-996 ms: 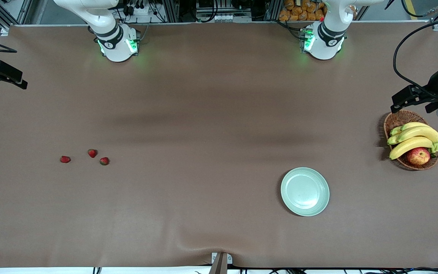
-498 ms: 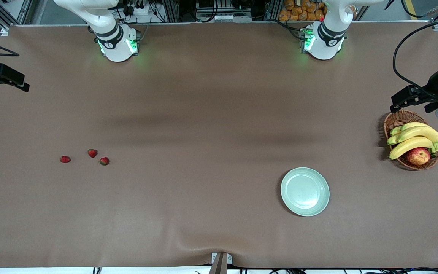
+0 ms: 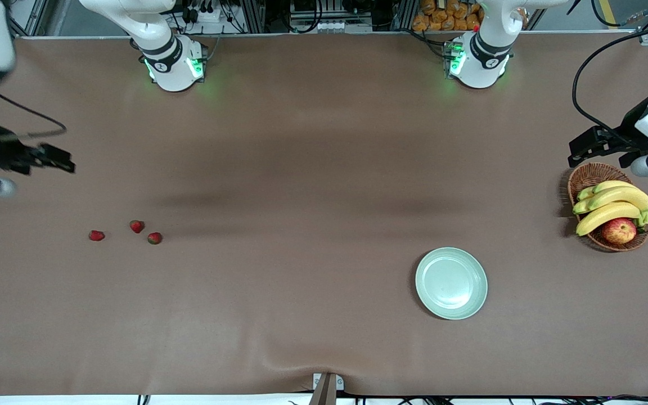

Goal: Collect all strawberries into plate
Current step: 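Reach the right gripper down and grasp one red strawberry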

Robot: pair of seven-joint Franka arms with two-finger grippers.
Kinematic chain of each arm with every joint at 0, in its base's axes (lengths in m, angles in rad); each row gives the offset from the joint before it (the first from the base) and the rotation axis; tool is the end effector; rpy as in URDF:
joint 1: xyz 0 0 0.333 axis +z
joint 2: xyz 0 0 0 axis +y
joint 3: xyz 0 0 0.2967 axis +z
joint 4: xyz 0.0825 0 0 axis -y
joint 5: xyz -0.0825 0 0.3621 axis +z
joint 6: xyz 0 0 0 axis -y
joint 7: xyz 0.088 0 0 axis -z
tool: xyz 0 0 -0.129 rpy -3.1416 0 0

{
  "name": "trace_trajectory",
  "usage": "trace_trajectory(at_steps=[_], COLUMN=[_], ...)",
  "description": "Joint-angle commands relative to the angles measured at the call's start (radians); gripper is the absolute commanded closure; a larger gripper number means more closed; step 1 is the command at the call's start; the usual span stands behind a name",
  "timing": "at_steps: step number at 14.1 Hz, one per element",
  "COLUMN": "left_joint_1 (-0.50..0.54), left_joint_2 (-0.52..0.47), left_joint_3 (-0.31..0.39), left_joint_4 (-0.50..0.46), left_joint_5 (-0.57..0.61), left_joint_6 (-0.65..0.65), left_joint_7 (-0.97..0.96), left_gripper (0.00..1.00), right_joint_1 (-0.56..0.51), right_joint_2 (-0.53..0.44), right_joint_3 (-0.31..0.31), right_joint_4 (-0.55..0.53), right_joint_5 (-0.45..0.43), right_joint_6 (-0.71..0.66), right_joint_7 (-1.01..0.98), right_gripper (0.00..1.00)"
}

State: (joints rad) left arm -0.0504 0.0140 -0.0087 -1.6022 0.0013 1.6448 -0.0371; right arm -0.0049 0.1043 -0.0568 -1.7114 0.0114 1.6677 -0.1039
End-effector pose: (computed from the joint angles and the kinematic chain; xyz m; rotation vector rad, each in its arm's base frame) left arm 0.5428 -0.0319 0.5681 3.1409 -0.0347 0.0450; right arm 0.5513 -0.0317 0.4713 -3.1150 -0.0625 0.2292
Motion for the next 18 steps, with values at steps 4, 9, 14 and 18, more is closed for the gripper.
trace_trajectory(at_steps=[4, 9, 14, 18], left_joint_1=[0.003, 0.003, 0.004, 0.009], left_joint_2=[0.001, 0.003, 0.003, 0.004], left_joint_3=[-0.005, -0.005, -0.005, -0.005], left_joint_4=[0.011, 0.011, 0.011, 0.011], left_joint_5=[-0.001, -0.003, -0.003, -0.001], left_joint_6=[-0.017, -0.017, -0.017, -0.017], left_joint_7=[-0.009, -0.012, -0.009, -0.004], left_gripper=[0.00, 0.00, 0.00, 0.00], right_joint_1=[0.006, -0.003, -0.007, -0.029], right_joint_2=[0.081, 0.227, 0.322, 0.376], right_joint_3=[0.000, 0.000, 0.000, 0.000], right_joint_4=[-0.220, -0.258, -0.264, -0.261], right_joint_5=[-0.025, -0.024, -0.024, -0.024], right_joint_6=[0.277, 0.461, 0.533, 0.602], right_joint_7=[-0.016, -0.016, -0.020, -0.043], right_gripper=[0.00, 0.00, 0.00, 0.00])
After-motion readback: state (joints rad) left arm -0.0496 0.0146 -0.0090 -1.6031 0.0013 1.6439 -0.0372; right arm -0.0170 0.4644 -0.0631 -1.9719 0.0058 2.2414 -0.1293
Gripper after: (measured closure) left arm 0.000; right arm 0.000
